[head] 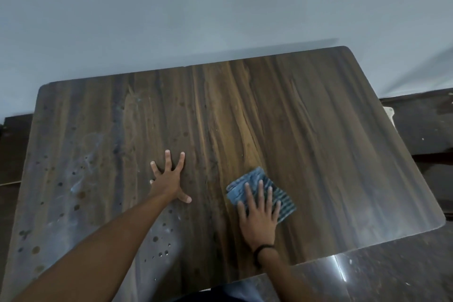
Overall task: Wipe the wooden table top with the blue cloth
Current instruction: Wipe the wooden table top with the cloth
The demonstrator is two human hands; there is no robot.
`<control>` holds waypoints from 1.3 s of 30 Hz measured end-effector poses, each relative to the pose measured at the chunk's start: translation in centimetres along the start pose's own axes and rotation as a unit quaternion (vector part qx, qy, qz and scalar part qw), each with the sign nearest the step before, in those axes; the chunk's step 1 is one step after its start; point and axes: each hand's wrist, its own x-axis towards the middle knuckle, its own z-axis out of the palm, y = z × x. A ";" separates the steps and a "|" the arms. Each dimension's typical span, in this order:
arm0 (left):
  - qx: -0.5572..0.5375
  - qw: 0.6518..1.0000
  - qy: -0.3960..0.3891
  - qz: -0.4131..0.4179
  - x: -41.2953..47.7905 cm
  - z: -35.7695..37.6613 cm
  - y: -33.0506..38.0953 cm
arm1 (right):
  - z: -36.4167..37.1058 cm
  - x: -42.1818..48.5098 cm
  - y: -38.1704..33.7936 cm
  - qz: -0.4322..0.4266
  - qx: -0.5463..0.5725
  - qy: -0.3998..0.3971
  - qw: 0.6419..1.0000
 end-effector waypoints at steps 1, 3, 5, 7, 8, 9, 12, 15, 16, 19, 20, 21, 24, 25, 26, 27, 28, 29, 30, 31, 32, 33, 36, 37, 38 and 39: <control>0.000 1.000 0.001 0.002 0.0 0.0 0.0 | 1.1 -1.6 -1.2 -0.022 0.003 -0.015 1.000; 0.001 1.000 0.005 0.005 -0.2 0.0 -0.1 | 2.2 -3.6 -1.3 -0.138 -0.045 -0.038 0.989; -0.001 1.000 0.007 0.011 -0.3 0.1 -0.3 | 1.3 -3.7 0.9 -0.215 -0.095 -0.049 0.971; -0.002 1.000 0.010 0.017 -0.3 0.1 -0.3 | 0.4 -3.4 2.7 -0.169 -0.085 -0.037 0.981; -0.002 1.000 0.010 0.017 -0.3 0.1 -0.3 | 0.5 -3.8 2.7 -0.099 -0.050 -0.040 0.993; 0.000 1.000 0.011 0.016 -0.3 0.1 -0.3 | 1.0 -4.6 2.0 -0.023 -0.016 -0.024 0.999; 0.018 1.000 0.018 0.016 -0.3 0.1 -0.4 | 4.3 -7.5 -2.9 0.103 0.031 0.004 0.994; 0.032 0.999 0.017 0.016 -0.3 0.0 -0.4 | 6.2 -10.4 -3.6 -0.040 -0.050 -0.019 0.998; 0.035 0.999 0.016 0.016 -0.3 0.0 -0.4 | 6.3 -10.7 -2.4 -0.088 -0.079 -0.017 0.993; 0.035 0.999 0.010 0.017 -0.2 0.0 -0.4 | 5.0 -10.9 -0.5 -0.045 -0.087 -0.036 0.995; 0.035 0.999 0.010 0.020 -0.2 0.0 -0.4 | 5.2 -11.0 -1.1 0.014 -0.054 -0.041 0.998; 0.035 0.999 0.010 0.021 -0.2 0.0 -0.5 | 5.7 -11.2 -2.2 0.061 -0.026 -0.035 0.997; 0.037 0.999 0.008 0.018 0.0 -0.1 -0.5 | 6.2 -10.9 -3.9 0.052 -0.015 -0.022 0.998; 0.041 0.999 0.007 0.017 0.0 -0.1 -0.5 | 5.3 -10.1 -3.4 0.007 -0.038 -0.041 0.998; 0.045 0.999 0.006 0.016 0.0 -0.1 -0.3 | 4.4 -8.9 -2.6 -0.034 -0.056 -0.049 0.997; 0.048 0.999 0.005 0.013 0.0 -0.2 -0.2 | 3.6 -7.3 -2.0 -0.052 -0.052 -0.048 0.996; 0.050 0.999 0.003 0.010 0.0 -0.2 -0.1 | 2.9 -5.7 -1.9 -0.033 -0.033 -0.035 0.998; 0.050 0.999 0.000 0.009 0.0 -0.2 -0.1 | 2.6 -4.4 -2.4 0.017 -0.004 -0.011 1.000; 0.050 0.999 -0.002 0.011 -0.1 -0.2 -0.1 | 2.6 -3.3 -3.3 0.070 0.021 0.010 0.997; 0.052 0.999 -0.001 0.013 -0.1 -0.2 -0.1 | 2.8 -2.7 -4.6 0.103 0.031 0.019 0.994; 0.053 0.998 0.000 0.014 -0.2 -0.2 -0.2 | 3.0 -2.7 -5.4 0.096 0.026 0.009 0.995; 0.055 0.998 0.000 0.014 -0.3 -0.3 -0.2 | 3.2 -3.2 -5.5 0.053 0.000 -0.010 0.999; 0.063 0.998 -0.001 0.015 -0.5 -0.3 -0.2 | 3.4 -6.6 -1.6 -0.122 -0.107 -0.039 0.986; 0.061 0.998 -0.001 0.016 -0.4 -0.3 -0.2 | 3.3 -7.7 0.0 -0.132 -0.109 -0.037 0.985; 0.059 0.998 -0.002 0.014 -0.3 -0.3 -0.2 | 3.3 -8.6 1.0 -0.107 -0.092 -0.034 0.989; 0.059 0.998 -0.001 0.012 -0.3 -0.4 -0.1 | 3.5 -9.4 1.3 -0.055 -0.066 -0.028 0.996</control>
